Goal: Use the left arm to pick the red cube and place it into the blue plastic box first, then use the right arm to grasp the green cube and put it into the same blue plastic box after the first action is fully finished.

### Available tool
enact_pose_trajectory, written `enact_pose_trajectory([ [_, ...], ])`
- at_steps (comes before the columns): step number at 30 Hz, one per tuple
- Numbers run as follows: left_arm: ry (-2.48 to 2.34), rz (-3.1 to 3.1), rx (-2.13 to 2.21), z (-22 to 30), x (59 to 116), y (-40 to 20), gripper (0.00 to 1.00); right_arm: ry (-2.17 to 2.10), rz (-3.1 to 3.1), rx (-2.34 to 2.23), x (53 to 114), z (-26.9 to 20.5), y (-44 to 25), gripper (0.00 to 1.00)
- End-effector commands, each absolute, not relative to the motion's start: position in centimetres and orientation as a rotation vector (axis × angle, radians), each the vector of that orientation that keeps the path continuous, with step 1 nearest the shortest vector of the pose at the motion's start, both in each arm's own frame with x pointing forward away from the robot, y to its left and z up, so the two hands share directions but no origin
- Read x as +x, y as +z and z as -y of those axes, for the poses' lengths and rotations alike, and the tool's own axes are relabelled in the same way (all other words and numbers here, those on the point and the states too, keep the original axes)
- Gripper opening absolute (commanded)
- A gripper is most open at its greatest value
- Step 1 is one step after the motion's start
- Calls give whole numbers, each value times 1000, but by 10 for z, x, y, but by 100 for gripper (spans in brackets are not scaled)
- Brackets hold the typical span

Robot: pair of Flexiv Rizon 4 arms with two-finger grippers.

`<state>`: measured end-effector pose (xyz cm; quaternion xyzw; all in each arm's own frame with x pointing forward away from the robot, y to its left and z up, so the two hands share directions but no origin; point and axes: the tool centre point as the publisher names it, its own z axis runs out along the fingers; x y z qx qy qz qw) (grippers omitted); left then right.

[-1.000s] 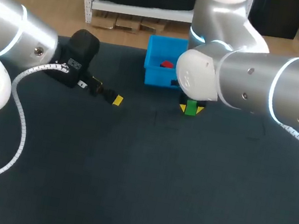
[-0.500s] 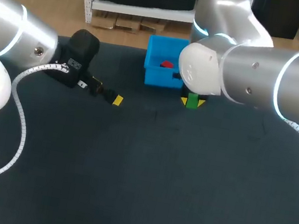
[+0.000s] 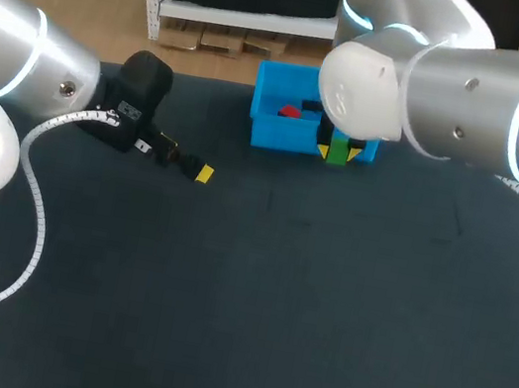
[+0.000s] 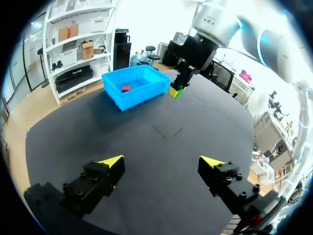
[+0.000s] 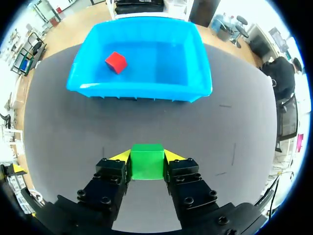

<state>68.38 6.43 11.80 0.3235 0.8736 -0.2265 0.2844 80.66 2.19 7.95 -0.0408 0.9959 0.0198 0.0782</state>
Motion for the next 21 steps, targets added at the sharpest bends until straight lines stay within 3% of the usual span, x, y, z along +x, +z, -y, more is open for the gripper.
enact_pose_trajectory([
  [1, -613, -2330, 867, -66, 684, 117, 100, 63, -2959, -127, 794, -18, 99, 0],
  [21, -613, -2330, 867, -66, 684, 117, 100, 157, -2883, -112, 789, -15, 139, 0],
])
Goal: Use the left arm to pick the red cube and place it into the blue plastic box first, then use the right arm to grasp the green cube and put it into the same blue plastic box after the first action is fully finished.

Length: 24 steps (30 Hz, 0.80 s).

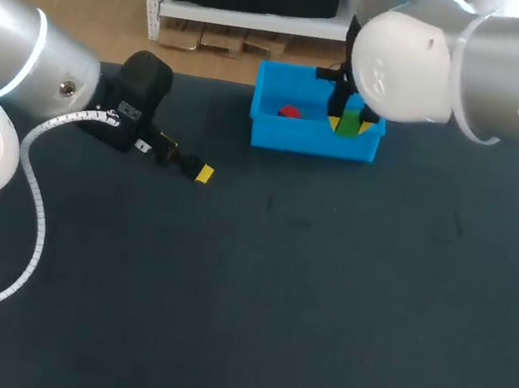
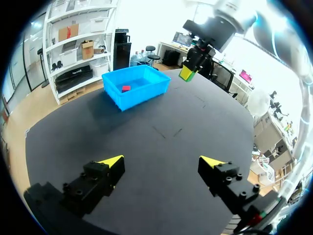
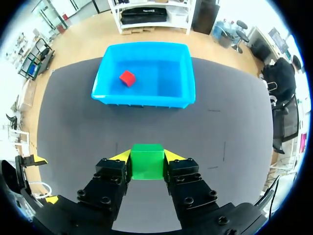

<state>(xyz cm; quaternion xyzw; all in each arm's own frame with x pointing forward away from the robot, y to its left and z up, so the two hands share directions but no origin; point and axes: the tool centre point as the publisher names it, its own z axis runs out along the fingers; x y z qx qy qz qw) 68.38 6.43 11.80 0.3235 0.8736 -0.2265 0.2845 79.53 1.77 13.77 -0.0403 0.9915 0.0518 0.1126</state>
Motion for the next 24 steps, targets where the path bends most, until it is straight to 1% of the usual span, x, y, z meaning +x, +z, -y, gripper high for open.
enact_pose_trajectory([
  [1, -613, -2330, 867, -66, 684, 117, 100, 160, -2881, -111, 789, -15, 139, 0],
  [24, -613, -2330, 867, -66, 684, 117, 100, 269, -2756, -71, 810, -13, 149, 0],
])
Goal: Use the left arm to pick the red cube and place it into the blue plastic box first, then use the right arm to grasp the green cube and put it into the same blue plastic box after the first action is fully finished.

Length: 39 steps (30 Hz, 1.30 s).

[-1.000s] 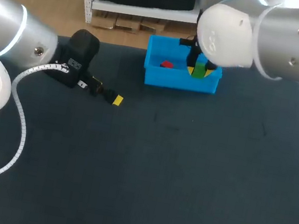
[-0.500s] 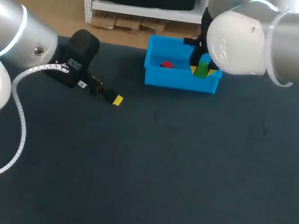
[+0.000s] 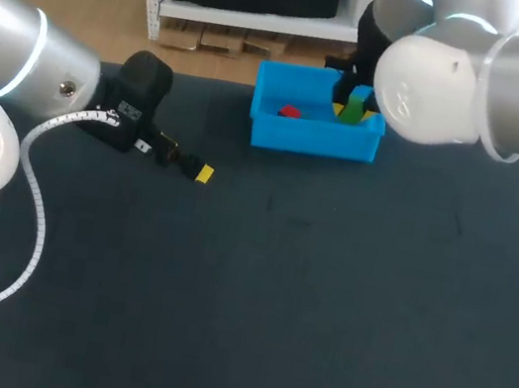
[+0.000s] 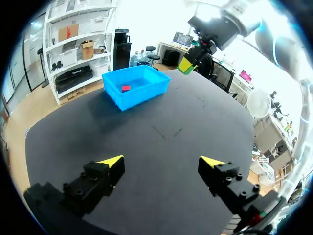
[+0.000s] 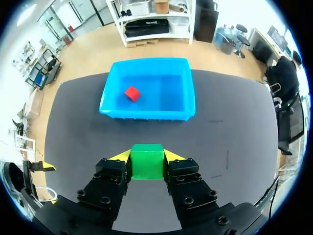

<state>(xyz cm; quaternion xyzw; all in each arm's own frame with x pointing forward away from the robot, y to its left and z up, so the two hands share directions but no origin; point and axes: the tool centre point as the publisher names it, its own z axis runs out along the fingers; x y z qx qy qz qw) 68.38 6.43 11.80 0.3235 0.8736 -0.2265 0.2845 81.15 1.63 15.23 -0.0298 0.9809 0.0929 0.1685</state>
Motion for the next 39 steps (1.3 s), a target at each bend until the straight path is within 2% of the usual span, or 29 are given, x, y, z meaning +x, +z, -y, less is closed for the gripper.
enact_pose_trajectory([
  [1, -613, -2330, 867, -66, 684, 117, 100, 270, -2753, -67, 811, -13, 149, 0],
  [24, -613, -2330, 867, -66, 684, 117, 100, 317, -2709, -63, 826, -10, 143, 0],
  [39, -613, -2330, 867, -66, 684, 117, 100, 326, -2700, -61, 868, -13, 133, 0],
])
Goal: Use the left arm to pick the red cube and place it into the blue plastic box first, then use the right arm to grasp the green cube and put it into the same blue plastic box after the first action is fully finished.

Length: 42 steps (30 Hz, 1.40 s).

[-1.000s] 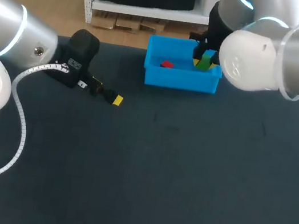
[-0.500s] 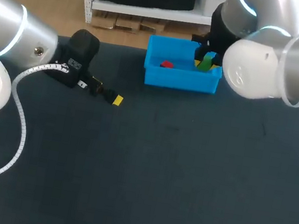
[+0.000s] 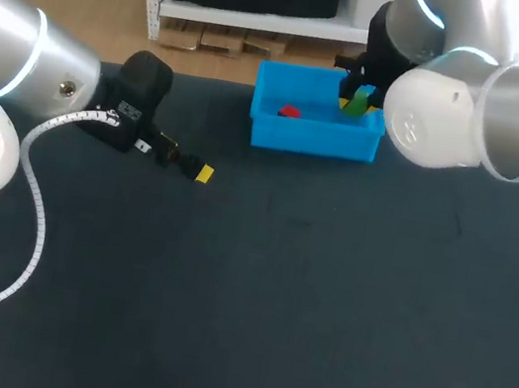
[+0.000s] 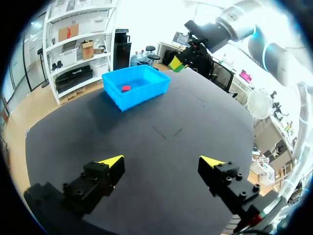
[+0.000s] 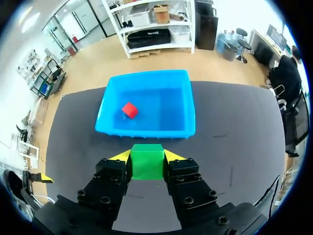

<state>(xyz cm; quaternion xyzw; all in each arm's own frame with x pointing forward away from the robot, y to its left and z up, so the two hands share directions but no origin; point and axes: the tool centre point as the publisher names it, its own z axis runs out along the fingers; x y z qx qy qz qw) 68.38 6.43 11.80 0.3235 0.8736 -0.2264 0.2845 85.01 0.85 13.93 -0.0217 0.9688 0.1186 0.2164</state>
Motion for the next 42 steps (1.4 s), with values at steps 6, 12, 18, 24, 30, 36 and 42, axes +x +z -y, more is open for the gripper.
enact_pose_trajectory([
  [6, -613, -2330, 867, -66, 684, 117, 100, 307, -2715, -50, 885, -16, 122, 0],
  [12, -613, -2330, 867, -66, 684, 117, 100, 294, -2724, -46, 898, -19, 114, 0],
  [18, -613, -2330, 867, -66, 684, 117, 100, 271, -2726, -41, 912, -19, 107, 0],
  [24, -613, -2330, 867, -66, 684, 117, 100, 248, -2731, -36, 921, -19, 98, 0],
  [30, -613, -2330, 867, -66, 684, 117, 100, 217, -2732, -38, 925, -19, 93, 0],
  [36, -613, -2330, 867, -66, 684, 117, 100, 210, -2731, -39, 928, -19, 95, 0],
  [42, -613, -2330, 867, -66, 684, 117, 100, 212, -2730, -41, 929, -18, 95, 0],
])
